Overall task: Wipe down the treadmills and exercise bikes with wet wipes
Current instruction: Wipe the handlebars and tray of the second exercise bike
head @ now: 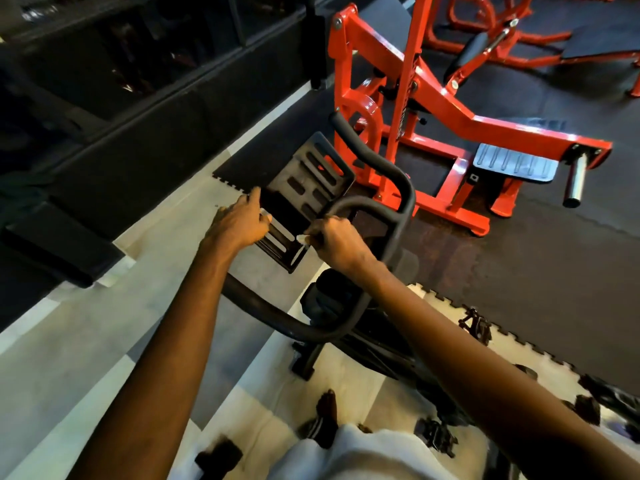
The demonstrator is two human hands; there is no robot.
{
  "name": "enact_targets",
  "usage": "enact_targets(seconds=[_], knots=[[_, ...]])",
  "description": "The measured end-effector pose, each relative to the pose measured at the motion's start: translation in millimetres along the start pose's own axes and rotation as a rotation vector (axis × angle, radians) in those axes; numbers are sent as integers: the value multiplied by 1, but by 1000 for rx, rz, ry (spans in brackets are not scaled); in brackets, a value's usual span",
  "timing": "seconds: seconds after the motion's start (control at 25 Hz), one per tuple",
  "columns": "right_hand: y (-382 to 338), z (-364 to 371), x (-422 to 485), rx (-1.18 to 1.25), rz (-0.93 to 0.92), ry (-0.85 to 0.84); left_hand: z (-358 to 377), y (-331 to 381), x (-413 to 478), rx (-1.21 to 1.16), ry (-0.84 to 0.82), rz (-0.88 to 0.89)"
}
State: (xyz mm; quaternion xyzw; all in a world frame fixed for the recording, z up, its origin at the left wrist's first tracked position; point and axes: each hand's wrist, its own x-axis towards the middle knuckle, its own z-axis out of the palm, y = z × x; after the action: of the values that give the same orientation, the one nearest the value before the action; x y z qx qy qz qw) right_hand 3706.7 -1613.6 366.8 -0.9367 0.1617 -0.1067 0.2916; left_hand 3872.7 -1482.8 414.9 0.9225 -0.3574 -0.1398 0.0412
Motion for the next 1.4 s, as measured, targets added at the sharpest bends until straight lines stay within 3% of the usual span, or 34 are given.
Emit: enact_targets(seconds=[0.24, 0.56, 0.72, 0.96, 1.12, 1.24, 1.4], knots=[[-13, 29, -2, -306, -14, -85, 3, 5, -11, 107, 47, 37], [-14, 22, -19, 1, -18, -83, 7, 2, -6, 71, 84, 37], [2, -12, -47, 258, 144, 181, 8, 2, 1, -41, 148, 89], [77, -66, -132, 45, 443, 520, 0, 57, 17, -223, 351, 492], [122, -126, -223, -56, 742, 669, -1, 128, 31, -428, 159, 689], [143, -166, -291, -82, 954, 721, 20, 179, 37, -422, -67, 748], [160, -198, -387, -90, 1194, 743, 55, 258, 27, -361, -229, 838]])
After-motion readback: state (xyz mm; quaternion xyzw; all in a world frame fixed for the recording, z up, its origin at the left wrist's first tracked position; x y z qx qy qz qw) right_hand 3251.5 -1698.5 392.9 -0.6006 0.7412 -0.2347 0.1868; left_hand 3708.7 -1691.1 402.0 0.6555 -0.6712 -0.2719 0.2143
